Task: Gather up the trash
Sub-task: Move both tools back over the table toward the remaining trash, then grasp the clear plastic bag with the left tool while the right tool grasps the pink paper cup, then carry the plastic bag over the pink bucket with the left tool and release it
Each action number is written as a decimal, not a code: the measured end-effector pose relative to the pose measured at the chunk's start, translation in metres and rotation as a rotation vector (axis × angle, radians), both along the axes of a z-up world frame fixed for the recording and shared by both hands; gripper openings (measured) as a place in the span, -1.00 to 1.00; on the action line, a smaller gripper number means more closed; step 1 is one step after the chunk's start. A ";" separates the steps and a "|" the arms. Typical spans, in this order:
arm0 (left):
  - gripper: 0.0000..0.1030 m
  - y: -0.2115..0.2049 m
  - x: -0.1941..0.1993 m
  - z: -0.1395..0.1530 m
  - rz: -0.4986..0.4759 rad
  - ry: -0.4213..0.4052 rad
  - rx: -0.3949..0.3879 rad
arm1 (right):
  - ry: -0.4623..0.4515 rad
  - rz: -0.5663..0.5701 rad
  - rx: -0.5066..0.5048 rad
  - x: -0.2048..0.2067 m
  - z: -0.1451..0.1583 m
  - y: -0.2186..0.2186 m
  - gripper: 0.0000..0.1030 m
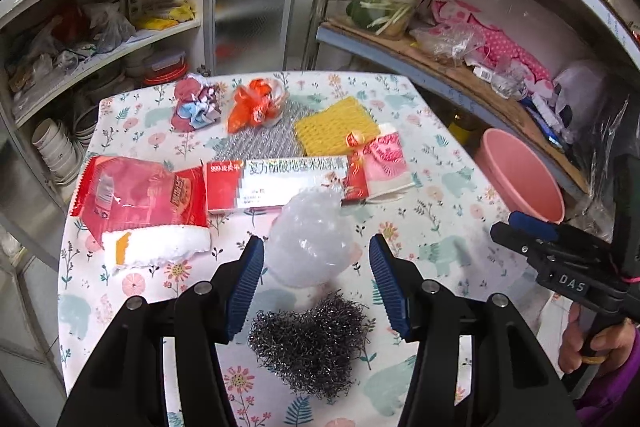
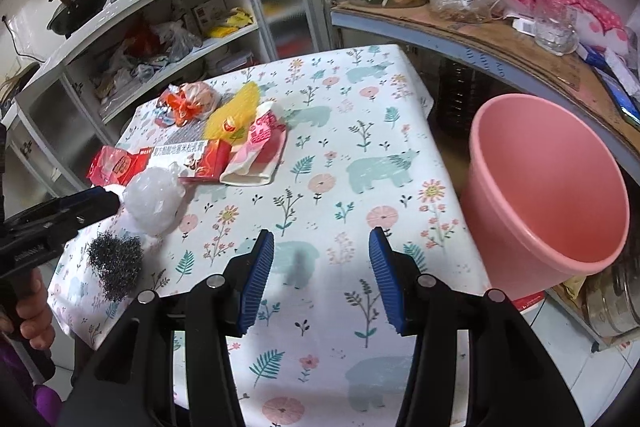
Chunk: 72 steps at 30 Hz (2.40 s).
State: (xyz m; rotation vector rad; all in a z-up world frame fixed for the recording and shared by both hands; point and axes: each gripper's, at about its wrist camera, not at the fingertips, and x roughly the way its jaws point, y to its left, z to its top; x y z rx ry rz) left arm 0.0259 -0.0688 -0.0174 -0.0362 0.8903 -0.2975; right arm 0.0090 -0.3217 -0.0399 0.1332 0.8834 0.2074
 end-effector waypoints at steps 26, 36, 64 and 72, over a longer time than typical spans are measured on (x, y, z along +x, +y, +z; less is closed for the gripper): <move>-0.84 0.012 0.013 -0.018 -0.009 -0.009 -0.051 | 0.034 0.111 0.125 0.055 0.000 0.046 -0.02; -0.85 0.025 0.013 -0.016 0.009 -0.017 -0.090 | 0.077 0.100 0.124 0.082 -0.014 0.064 -0.33; -0.86 0.012 0.000 0.010 -0.006 -0.076 -0.091 | 0.038 0.048 0.203 0.037 0.011 0.020 -0.76; -0.86 -0.009 -0.004 0.024 -0.042 -0.107 -0.091 | -0.007 0.018 0.222 0.018 0.025 0.000 -0.76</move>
